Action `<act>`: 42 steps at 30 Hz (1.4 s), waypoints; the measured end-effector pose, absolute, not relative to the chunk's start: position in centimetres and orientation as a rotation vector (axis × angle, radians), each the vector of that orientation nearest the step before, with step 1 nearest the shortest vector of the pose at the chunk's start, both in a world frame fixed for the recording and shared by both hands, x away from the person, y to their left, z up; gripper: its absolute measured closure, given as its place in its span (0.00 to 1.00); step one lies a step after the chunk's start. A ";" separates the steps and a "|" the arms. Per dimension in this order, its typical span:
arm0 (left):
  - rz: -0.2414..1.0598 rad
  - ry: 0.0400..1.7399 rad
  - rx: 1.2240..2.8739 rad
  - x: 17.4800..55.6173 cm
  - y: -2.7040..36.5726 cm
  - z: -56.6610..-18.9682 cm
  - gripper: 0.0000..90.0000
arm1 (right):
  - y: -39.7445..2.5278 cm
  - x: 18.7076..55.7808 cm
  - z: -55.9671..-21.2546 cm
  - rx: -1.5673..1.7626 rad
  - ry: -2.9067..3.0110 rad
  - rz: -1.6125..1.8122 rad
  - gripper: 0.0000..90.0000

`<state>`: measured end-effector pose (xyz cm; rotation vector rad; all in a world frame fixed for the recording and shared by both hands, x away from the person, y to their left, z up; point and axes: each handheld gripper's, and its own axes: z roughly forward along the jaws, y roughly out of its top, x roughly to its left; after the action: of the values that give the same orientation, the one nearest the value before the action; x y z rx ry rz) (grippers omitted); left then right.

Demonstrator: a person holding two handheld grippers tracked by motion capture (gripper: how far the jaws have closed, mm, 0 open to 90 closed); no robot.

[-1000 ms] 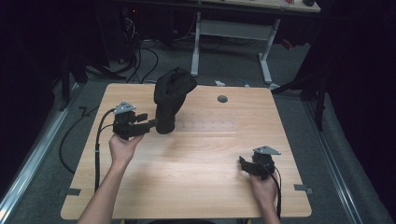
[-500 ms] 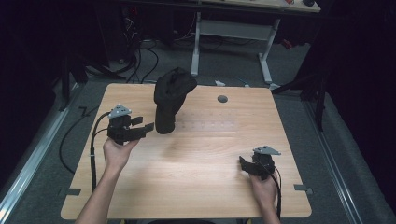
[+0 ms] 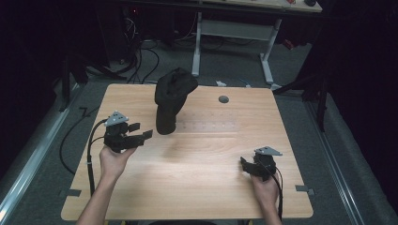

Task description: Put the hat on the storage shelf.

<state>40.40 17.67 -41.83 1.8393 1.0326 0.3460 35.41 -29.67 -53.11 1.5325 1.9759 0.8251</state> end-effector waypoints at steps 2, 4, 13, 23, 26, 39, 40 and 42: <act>0.343 1.039 1.830 40.2 17.8 -41.9 0.39 | -29.7 35.4 -53.1 1.532 1.976 0.825 0.35; 0.352 1.041 1.816 39.9 18.0 -42.0 0.39 | -29.7 35.4 -53.1 1.532 1.975 0.826 0.35; 0.362 1.033 1.785 38.6 18.4 -42.6 0.41 | -29.7 35.4 -53.1 1.533 1.976 0.825 0.35; 0.336 1.046 1.790 37.8 18.5 -43.6 0.43 | -29.7 35.4 -53.1 1.533 1.976 0.825 0.35; 0.331 1.047 1.793 37.5 18.4 -43.9 0.43 | -29.7 35.4 -53.1 1.533 1.977 0.825 0.35; 0.305 1.071 1.806 36.7 18.4 -45.7 0.43 | -29.7 35.4 -53.1 1.533 1.976 0.826 0.35; 0.303 1.074 1.808 36.7 18.5 -45.7 0.43 | -29.7 35.4 -53.1 1.534 1.976 0.825 0.35; 0.302 1.078 1.808 36.7 18.6 -45.9 0.43 | -29.7 35.4 -53.1 1.533 1.977 0.825 0.35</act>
<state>36.70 18.56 -45.92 1.8076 1.0779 0.3017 35.37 -29.66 -53.11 1.5334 1.9765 0.8254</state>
